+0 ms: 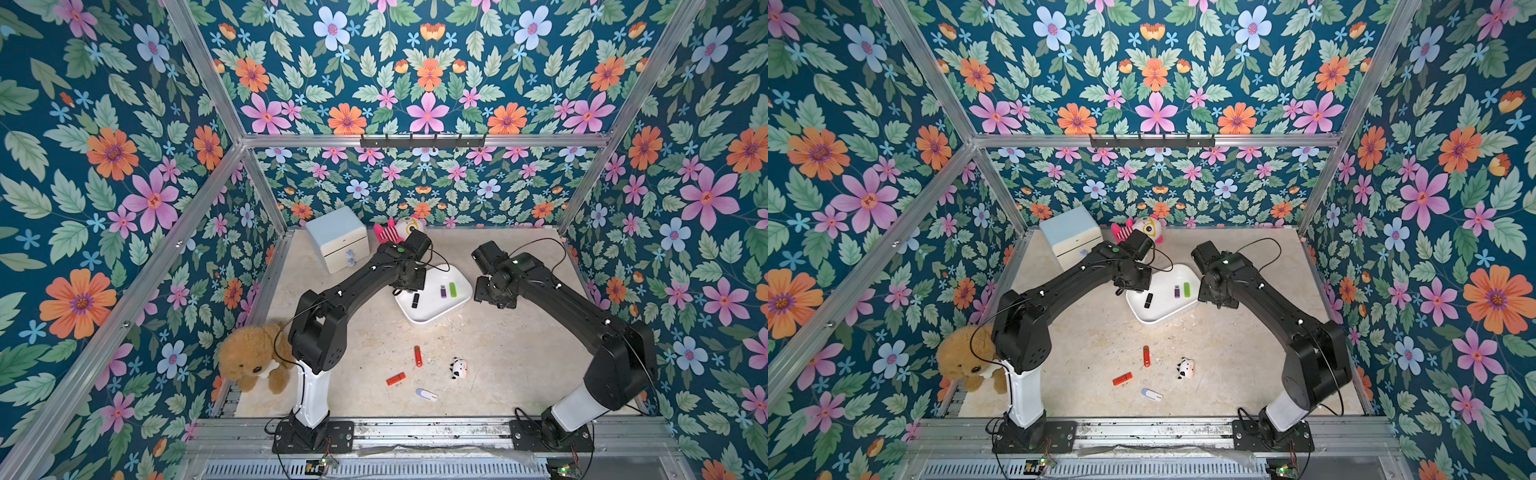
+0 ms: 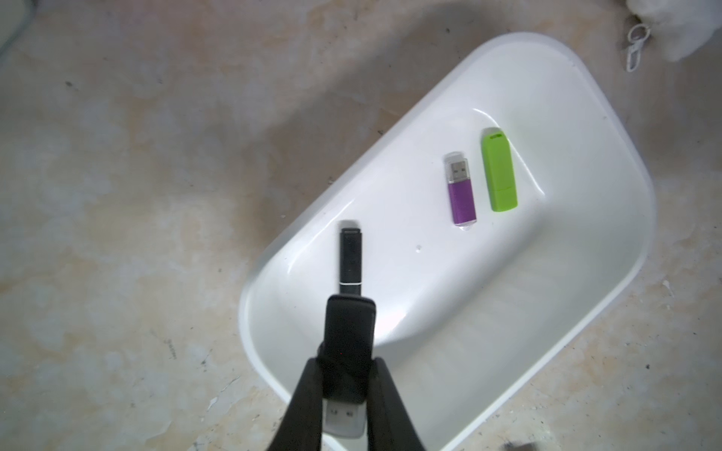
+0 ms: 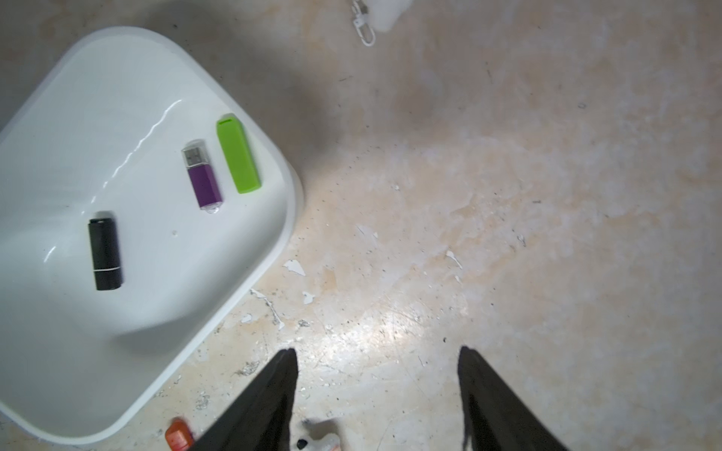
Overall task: Put the usb flash drive into the storage box
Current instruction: Place the USB flash in the storage box.
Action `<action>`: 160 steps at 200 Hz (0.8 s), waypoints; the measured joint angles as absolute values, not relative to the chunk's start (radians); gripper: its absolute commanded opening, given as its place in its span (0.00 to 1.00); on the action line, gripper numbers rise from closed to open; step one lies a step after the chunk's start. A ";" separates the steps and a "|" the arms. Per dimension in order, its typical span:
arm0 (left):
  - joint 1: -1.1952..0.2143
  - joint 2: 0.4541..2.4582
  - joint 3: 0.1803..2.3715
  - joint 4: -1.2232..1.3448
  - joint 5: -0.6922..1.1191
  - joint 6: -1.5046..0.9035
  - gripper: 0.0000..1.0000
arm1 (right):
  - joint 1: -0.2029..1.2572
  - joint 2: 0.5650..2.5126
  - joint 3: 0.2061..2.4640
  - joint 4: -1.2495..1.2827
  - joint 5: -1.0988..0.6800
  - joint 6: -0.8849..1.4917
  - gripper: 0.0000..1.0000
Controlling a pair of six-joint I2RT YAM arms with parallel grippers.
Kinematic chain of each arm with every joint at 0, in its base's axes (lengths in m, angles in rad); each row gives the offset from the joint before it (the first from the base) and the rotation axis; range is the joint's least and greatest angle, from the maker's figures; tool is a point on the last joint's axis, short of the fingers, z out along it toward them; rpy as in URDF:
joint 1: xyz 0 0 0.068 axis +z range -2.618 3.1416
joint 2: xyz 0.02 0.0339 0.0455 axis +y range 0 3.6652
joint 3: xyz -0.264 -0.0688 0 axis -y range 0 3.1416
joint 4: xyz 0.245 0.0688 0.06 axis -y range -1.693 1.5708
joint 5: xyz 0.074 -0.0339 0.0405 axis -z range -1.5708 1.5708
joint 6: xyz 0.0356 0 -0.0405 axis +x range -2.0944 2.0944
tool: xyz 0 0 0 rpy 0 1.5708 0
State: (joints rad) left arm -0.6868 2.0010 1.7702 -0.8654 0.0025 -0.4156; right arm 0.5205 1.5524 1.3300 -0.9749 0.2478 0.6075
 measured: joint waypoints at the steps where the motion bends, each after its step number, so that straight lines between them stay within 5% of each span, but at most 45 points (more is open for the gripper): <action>1: -0.688 2.003 1.772 -0.865 0.002 -0.415 0.00 | 0.520 1.549 1.326 -0.974 0.248 0.609 0.73; 78: -0.709 2.167 1.847 -0.821 0.050 -0.409 0.00 | 0.495 1.296 1.076 -0.952 0.235 0.716 0.77; 160: -0.714 2.277 1.890 -0.796 0.068 -0.401 0.00 | 0.537 1.245 0.997 -0.942 0.209 0.743 0.78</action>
